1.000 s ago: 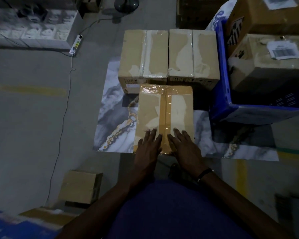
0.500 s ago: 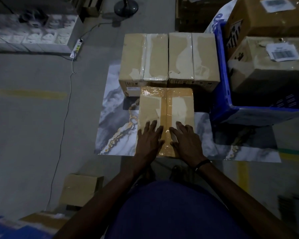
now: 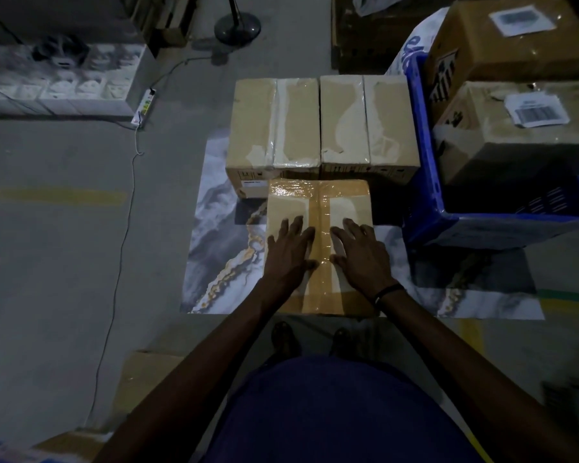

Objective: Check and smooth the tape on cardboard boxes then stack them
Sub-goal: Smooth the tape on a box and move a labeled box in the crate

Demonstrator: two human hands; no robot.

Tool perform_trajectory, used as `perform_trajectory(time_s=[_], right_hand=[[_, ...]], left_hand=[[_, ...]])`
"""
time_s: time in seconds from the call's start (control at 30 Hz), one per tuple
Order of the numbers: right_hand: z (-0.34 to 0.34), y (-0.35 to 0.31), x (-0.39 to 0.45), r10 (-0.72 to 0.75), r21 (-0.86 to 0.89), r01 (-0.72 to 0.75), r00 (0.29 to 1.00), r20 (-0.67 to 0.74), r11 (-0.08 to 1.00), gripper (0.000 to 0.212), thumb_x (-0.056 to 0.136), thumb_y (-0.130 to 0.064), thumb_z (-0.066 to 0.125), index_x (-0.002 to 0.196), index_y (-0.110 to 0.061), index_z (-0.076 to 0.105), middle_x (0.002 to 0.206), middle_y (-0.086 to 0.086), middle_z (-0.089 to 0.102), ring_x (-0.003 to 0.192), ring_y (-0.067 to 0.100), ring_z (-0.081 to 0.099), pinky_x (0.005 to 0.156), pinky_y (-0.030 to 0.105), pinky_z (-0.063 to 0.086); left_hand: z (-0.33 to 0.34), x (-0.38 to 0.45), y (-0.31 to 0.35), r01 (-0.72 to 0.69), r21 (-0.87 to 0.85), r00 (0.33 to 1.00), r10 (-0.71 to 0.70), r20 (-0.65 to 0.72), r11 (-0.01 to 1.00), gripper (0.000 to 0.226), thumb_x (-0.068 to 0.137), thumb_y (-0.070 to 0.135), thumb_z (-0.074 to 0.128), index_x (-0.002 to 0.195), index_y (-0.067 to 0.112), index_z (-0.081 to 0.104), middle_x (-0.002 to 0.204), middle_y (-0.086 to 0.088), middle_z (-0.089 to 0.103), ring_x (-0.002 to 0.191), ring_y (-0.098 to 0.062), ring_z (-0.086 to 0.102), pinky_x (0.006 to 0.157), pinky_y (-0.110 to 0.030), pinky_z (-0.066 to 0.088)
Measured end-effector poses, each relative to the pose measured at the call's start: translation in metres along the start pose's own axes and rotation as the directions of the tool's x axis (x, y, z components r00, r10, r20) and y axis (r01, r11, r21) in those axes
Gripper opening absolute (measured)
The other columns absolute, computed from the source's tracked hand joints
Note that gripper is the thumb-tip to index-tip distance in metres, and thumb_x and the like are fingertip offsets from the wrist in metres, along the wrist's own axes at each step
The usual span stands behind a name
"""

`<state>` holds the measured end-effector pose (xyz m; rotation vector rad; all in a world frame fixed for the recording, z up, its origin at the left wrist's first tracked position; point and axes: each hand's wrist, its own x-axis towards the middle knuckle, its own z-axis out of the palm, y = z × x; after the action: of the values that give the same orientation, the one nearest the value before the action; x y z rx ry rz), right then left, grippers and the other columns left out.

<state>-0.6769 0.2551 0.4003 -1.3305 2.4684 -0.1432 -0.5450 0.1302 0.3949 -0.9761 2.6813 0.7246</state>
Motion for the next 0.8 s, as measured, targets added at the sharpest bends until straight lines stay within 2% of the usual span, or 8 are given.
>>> perform_trajectory(time_s=[0.13, 0.27, 0.37, 0.5, 0.57, 0.67, 0.73, 0.8], right_hand=[[-0.006, 0.002, 0.016, -0.004, -0.033, 0.004, 1.000, -0.016, 0.999, 0.062, 0.097, -0.039, 0.063, 0.153, -0.025, 0.039, 0.164, 0.005, 0.029, 0.143, 0.031, 0.032, 0.101, 0.049, 0.045], [-0.005, 0.004, 0.019, -0.016, -0.071, 0.016, 1.000, -0.006, 0.997, 0.063, 0.096, -0.043, 0.063, 0.152, -0.027, 0.040, 0.162, 0.005, 0.031, 0.142, 0.031, 0.033, 0.101, 0.048, 0.045], [-0.005, 0.012, 0.012, -0.045, -0.036, 0.044, 0.999, -0.025, 0.998, 0.062, 0.097, -0.045, 0.062, 0.152, -0.025, 0.042, 0.163, 0.005, 0.031, 0.142, 0.031, 0.032, 0.103, 0.049, 0.041], [0.004, 0.026, -0.011, -0.037, 0.059, 0.040, 0.998, -0.049, 0.997, 0.063, 0.095, -0.048, 0.062, 0.151, -0.026, 0.042, 0.165, 0.004, 0.028, 0.146, 0.030, 0.028, 0.107, 0.048, 0.038], [0.015, 0.035, -0.025, -0.018, 0.065, 0.021, 0.999, -0.036, 0.998, 0.065, 0.094, -0.055, 0.058, 0.151, -0.031, 0.039, 0.165, 0.002, 0.026, 0.147, 0.029, 0.028, 0.110, 0.050, 0.037], [0.028, 0.046, -0.047, -0.065, 0.042, 0.066, 0.997, -0.027, 0.997, 0.065, 0.095, -0.062, 0.042, 0.153, -0.032, 0.033, 0.167, 0.002, 0.022, 0.151, 0.023, 0.027, 0.118, 0.052, 0.030], [0.032, 0.049, -0.064, -0.064, 0.156, 0.071, 0.997, -0.048, 0.985, 0.062, 0.100, -0.055, 0.048, 0.154, -0.029, 0.035, 0.168, 0.002, 0.021, 0.152, 0.019, 0.026, 0.120, 0.050, 0.030], [0.034, 0.048, -0.079, -0.043, 0.266, 0.058, 0.997, -0.061, 0.962, 0.061, 0.100, -0.049, 0.055, 0.154, -0.027, 0.038, 0.169, 0.001, 0.018, 0.151, 0.019, 0.027, 0.117, 0.048, 0.036]], left_hand=[[-0.014, 0.018, -0.001, 0.000, 0.054, 0.997, -0.004, 0.082, 0.999, 0.102, 0.081, 0.042, 0.082, 0.161, 0.027, 0.021, 0.171, -0.006, 0.000, 0.156, -0.036, -0.005, 0.120, -0.068, 0.013], [-0.010, 0.022, -0.003, -0.003, 0.068, 0.996, -0.004, 0.093, 0.998, 0.103, 0.080, 0.041, 0.083, 0.161, 0.026, 0.021, 0.171, -0.007, 0.002, 0.156, -0.037, -0.003, 0.120, -0.069, 0.015], [-0.002, 0.008, -0.004, -0.016, 0.035, 0.999, 0.015, 0.040, 0.999, 0.092, 0.087, 0.043, 0.076, 0.160, 0.025, 0.023, 0.171, -0.007, 0.004, 0.157, -0.034, -0.001, 0.121, -0.065, 0.016], [0.016, -0.035, -0.008, -0.007, 0.009, 0.995, 0.008, -0.096, 1.000, 0.066, 0.099, 0.041, 0.061, 0.156, 0.022, 0.035, 0.169, -0.007, 0.016, 0.156, -0.031, 0.013, 0.121, -0.055, 0.026], [0.030, -0.061, -0.013, 0.013, -0.009, 0.991, -0.014, -0.130, 1.000, 0.064, 0.101, 0.046, 0.055, 0.157, 0.023, 0.034, 0.169, -0.006, 0.015, 0.156, -0.029, 0.012, 0.121, -0.052, 0.026], [0.042, -0.091, -0.018, 0.053, -0.108, 0.984, -0.071, -0.162, 0.993, 0.067, 0.098, 0.051, 0.058, 0.156, 0.026, 0.035, 0.169, -0.003, 0.018, 0.156, -0.029, 0.011, 0.118, -0.058, 0.028], [0.045, -0.103, -0.019, 0.055, -0.133, 0.981, -0.079, -0.180, 0.990, 0.069, 0.094, 0.049, 0.066, 0.154, 0.027, 0.039, 0.168, -0.002, 0.022, 0.154, -0.035, 0.016, 0.114, -0.061, 0.035], [0.045, -0.114, -0.020, 0.071, -0.151, 0.980, -0.098, -0.173, 0.986, 0.072, 0.090, 0.050, 0.070, 0.153, 0.029, 0.040, 0.168, 0.002, 0.021, 0.153, -0.041, 0.016, 0.111, -0.062, 0.038]])
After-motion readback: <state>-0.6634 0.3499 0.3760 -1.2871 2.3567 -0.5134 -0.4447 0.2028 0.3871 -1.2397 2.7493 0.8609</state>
